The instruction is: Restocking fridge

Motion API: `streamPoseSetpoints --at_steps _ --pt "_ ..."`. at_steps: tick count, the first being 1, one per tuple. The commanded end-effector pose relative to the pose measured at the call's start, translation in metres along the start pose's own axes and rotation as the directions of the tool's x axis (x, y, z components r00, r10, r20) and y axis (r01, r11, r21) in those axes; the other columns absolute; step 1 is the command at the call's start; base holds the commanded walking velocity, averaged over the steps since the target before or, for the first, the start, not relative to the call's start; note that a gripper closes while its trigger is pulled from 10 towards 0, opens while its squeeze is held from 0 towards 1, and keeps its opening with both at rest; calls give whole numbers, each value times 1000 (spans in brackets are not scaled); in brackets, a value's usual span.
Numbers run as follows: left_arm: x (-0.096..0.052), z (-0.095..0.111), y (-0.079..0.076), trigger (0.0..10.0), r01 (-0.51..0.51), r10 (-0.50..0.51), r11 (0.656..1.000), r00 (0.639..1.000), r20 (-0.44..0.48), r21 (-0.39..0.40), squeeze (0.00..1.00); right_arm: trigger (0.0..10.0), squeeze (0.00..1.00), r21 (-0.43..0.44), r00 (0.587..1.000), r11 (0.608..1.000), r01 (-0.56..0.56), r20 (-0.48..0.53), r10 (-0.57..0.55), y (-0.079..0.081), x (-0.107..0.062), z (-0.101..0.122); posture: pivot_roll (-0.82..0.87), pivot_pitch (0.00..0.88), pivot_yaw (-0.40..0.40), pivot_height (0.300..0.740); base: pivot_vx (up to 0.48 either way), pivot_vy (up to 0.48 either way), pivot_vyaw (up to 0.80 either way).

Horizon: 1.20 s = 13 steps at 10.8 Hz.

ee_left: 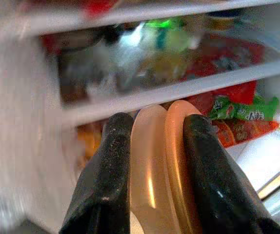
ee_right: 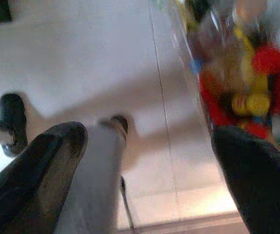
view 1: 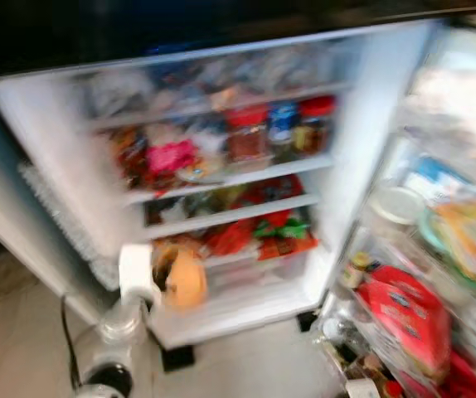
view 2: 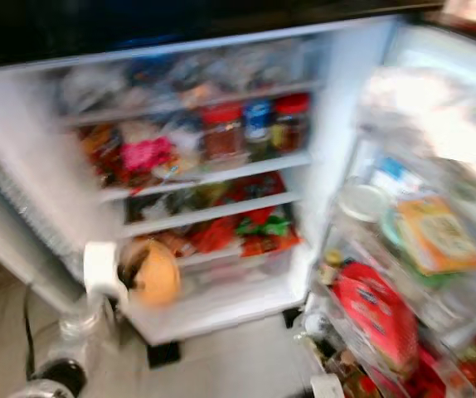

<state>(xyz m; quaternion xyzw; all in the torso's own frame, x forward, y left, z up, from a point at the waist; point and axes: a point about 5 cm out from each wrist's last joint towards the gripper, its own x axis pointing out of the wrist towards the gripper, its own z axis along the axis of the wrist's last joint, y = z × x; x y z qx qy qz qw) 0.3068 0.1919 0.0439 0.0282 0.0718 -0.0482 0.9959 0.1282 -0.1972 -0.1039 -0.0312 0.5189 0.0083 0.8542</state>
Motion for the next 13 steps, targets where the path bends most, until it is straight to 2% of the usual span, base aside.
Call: streamPoseSetpoints --at_steps 1,2,3,4,5,6,8,10,11,13 --pt "-17 -30 -5 10000 31 -27 999 993 -113 38 0 10000 0 -8 1000 1000 -9 -22 9 2 0 -5 -101 33 34 740 0 0 0" --pt "-19 -33 -1 10000 -49 33 989 993 -113 -141 0 10000 0 -14 1000 1000 -14 -25 14 2 -1 -6 -101 25 34 740 0 0 0" --pt "-22 -38 5 10000 -158 110 898 984 -140 -410 0 10000 0 -20 999 1000 -19 -27 18 2 -1 -6 -106 20 33 740 0 0 0" --pt "-24 -40 5 10000 -189 136 793 982 -135 -579 0 10000 0 -18 999 1000 -19 -26 18 2 -1 -7 -111 17 35 740 0 0 0" --pt "-31 -45 7 10000 -198 146 616 980 -137 -762 0 10000 0 -19 1000 1000 -16 -26 16 1 -1 -7 -102 11 29 740 0 0 0" --pt "-33 -49 3 10000 -172 116 543 985 -129 -822 0 10000 0 -30 999 999 -19 -26 18 0 -1 -7 -98 10 23 740 0 0 0" --pt "-33 -47 -3 10000 -146 91 580 989 -114 -802 0 10000 0 -43 1000 999 -18 -26 17 -1 -1 -7 -103 25 20 740 0 0 0" --pt "-29 -37 -4 10000 -105 63 577 995 -83 -810 0 10000 0 -103 998 994 -29 -50 24 -1 -2 -11 -106 42 23 740 0 0 0" --pt "-27 -34 -3 10000 -89 53 590 996 -71 -802 0 10000 0 -90 999 996 -20 -50 16 -3 -2 -11 -108 47 24 740 0 0 0" --pt "-26 -30 -2 10000 -72 48 592 997 -54 -803 0 10000 0 -93 999 995 -23 -50 18 -2 -2 -11 -108 54 28 740 0 0 0"
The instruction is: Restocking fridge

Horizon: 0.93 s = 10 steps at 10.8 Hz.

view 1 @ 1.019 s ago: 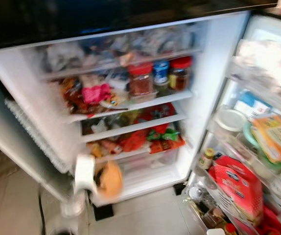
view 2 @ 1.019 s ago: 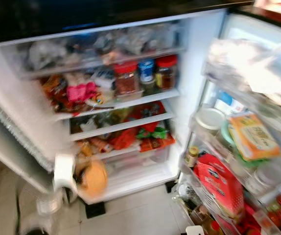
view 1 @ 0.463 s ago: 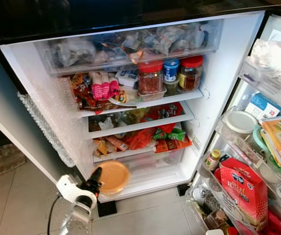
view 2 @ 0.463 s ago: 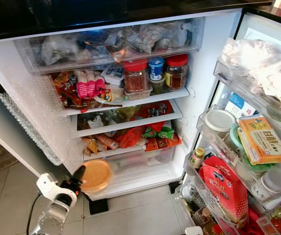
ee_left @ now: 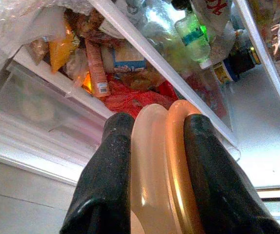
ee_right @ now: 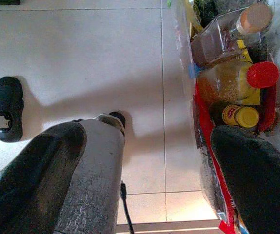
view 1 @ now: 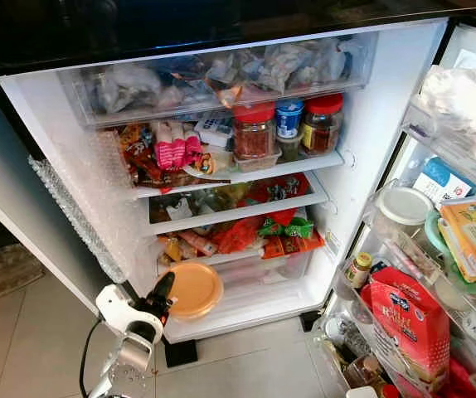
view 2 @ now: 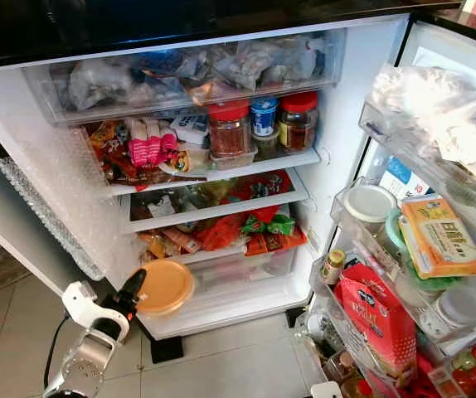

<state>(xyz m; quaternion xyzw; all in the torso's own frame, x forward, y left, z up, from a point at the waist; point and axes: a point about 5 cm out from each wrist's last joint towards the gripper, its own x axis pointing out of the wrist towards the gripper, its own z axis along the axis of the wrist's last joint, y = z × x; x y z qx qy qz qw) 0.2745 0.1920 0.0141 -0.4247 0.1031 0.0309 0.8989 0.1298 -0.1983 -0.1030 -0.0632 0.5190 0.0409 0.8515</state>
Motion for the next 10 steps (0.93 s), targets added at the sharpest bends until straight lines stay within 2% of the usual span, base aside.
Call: streamPoseSetpoints --at_steps 1,2,4,7,8,10 --pt "2 4 -4 10000 22 -22 1000 1000 1 12 0 10000 0 -22 999 1000 -8 -49 7 3 -2 -12 -107 55 26 740 240 0 0" --pt "2 2 -7 10000 33 -33 999 999 -11 6 0 10000 0 -91 998 995 -27 -66 21 12 -1 -14 -107 55 26 740 244 0 0" --pt "4 0 -10 10000 44 -44 999 999 -15 5 0 10000 0 -94 997 995 -27 -77 19 12 -1 -17 -108 57 26 740 122 0 413" --pt "6 0 -14 10000 63 -63 998 998 -25 2 0 10000 0 -93 996 995 -35 -89 26 13 -2 -20 -105 58 27 740 241 0 0" --pt "6 -1 -14 10000 69 -69 998 997 -33 4 0 10000 0 -133 996 990 -36 -89 24 13 -2 -19 -103 57 28 740 251 0 0" --pt "6 -1 -18 10000 87 -86 996 995 -41 15 0 10000 0 -121 996 991 -49 -74 40 14 -2 -18 -96 55 28 740 249 0 0"
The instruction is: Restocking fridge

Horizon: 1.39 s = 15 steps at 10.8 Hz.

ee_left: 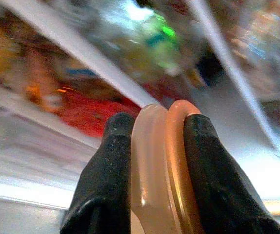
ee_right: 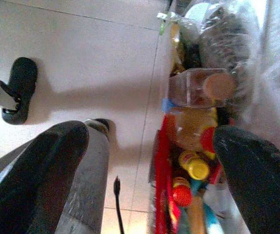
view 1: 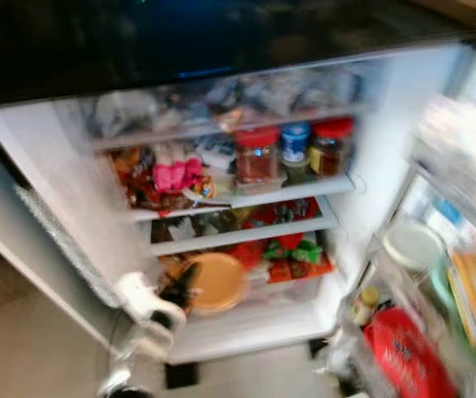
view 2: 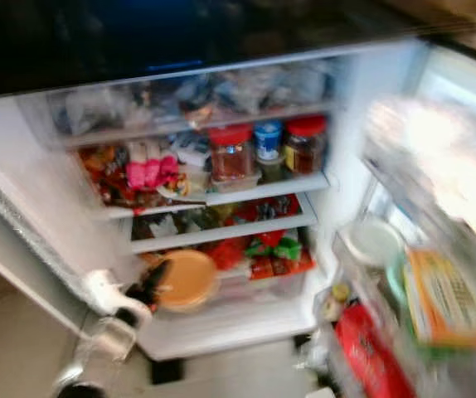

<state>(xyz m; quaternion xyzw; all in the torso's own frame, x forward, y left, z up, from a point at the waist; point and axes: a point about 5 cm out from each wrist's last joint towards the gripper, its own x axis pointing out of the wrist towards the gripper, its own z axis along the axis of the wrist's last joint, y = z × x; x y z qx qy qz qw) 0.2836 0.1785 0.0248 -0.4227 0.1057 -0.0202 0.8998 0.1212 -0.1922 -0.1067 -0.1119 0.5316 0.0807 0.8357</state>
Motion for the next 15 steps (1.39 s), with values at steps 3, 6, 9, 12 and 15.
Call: streamPoseSetpoints --at_steps 3,6,9,12,15 --pt "-2 -1 1 10000 -5 5 1000 1000 -2 11 0 10000 0 -3 999 1000 -22 -29 22 8 -1 -9 -99 53 32 740 250 0 0" --pt "-2 -1 1 10000 -6 6 1000 1000 2 10 0 10000 0 -49 999 998 -34 -27 33 10 -1 -10 -96 54 33 740 251 0 0" --pt "-2 -1 -1 10000 -2 2 1000 1000 4 12 0 10000 0 -52 999 998 -37 -28 36 11 -1 -11 -97 63 34 740 252 0 321" --pt "-2 -4 -2 10000 3 -3 1000 1000 -7 20 0 10000 0 -54 999 998 -38 -30 36 11 -1 -11 -102 68 36 740 167 0 0" --pt "-2 -7 -3 10000 8 -7 1000 1000 -26 20 0 10000 0 -29 999 999 -41 -23 41 11 -1 -10 -103 71 36 740 0 0 0"
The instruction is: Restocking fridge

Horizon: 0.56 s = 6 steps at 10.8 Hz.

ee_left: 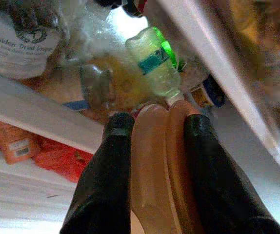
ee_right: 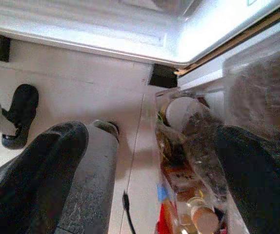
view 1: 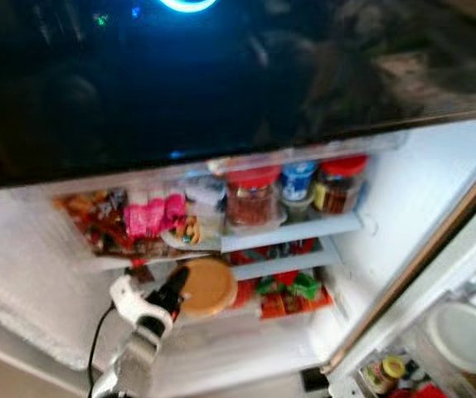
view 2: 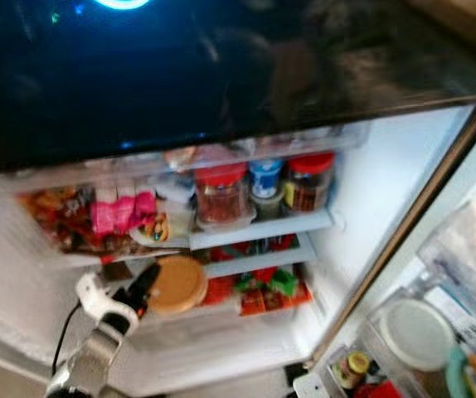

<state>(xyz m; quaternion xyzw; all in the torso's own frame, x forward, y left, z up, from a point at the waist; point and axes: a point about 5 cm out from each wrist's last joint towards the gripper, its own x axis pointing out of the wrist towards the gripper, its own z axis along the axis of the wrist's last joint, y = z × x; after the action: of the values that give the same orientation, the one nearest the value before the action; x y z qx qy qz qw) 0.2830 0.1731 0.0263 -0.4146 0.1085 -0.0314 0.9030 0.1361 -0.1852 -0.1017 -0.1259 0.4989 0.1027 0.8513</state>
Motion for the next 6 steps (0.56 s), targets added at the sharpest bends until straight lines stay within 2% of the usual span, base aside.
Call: streamPoseSetpoints --at_steps 1,4,6 --pt "-2 -3 3 10000 -12 12 1000 1000 -9 1 0 10000 0 8 995 999 -37 -95 37 10 -5 -25 -103 70 36 740 0 0 0" --pt "-1 -2 1 10000 -11 11 1000 1000 5 -3 0 10000 0 5 995 1000 -27 -95 27 10 -4 -24 -105 66 36 740 0 0 0" --pt "0 -1 0 10000 -10 10 1000 1000 13 -4 0 10000 0 5 995 1000 -27 -93 27 10 -4 -24 -106 63 35 715 0 0 0"
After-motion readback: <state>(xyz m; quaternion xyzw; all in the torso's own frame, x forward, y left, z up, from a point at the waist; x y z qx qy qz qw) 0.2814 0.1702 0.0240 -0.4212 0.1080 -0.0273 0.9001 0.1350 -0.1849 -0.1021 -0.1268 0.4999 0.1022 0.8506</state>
